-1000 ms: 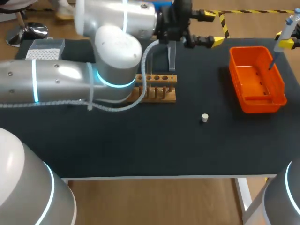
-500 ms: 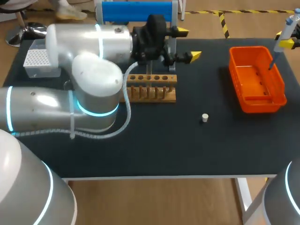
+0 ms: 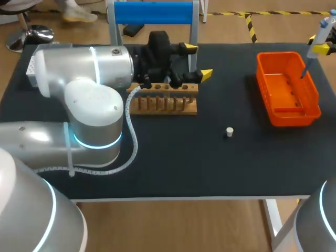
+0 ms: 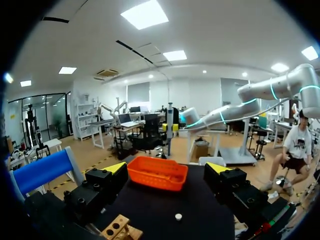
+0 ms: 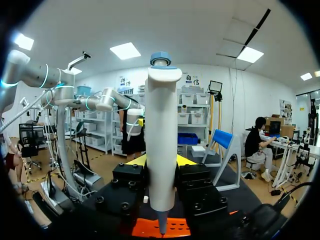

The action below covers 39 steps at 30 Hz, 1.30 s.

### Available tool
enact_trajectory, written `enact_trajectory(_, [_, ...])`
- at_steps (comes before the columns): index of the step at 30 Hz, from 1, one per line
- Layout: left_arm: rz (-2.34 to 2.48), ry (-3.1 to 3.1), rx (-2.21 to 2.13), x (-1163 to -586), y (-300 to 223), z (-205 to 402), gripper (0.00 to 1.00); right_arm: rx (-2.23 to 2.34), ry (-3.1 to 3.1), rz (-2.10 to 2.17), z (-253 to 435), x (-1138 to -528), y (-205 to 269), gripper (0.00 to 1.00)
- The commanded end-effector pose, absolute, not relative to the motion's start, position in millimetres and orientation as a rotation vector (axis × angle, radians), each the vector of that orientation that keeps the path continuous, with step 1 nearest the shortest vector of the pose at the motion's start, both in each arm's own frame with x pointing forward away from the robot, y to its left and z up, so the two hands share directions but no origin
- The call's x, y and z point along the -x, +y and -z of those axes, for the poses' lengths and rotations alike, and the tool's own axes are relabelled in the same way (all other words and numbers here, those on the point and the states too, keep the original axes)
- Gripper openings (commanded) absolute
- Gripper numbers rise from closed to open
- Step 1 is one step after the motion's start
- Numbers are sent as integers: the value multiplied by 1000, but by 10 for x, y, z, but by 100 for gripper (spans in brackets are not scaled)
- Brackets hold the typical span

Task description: Invert the test tube, pick up the pipette, mount the tip to pipette, aspirate from beaker and dispense into the tube, eject the tip, return the pipette, and cap with the stopper.

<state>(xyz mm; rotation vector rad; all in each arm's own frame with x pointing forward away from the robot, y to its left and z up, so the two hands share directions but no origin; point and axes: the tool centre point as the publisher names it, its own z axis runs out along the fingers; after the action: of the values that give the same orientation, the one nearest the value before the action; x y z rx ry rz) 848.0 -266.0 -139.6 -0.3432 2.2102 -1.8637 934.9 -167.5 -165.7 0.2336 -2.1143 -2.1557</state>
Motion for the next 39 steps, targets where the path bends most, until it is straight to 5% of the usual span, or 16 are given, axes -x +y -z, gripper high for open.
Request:
enact_trajectory(1, [1967,2121,314,-8457,-2520,1441,100,-239,-2114,2151,1652,-9363,-1691,0])
enact_trajectory(39, [1996,2140,235,-8385,-2314,1255,100,-239,-2114,2151,1652,-9363,-1691,0])
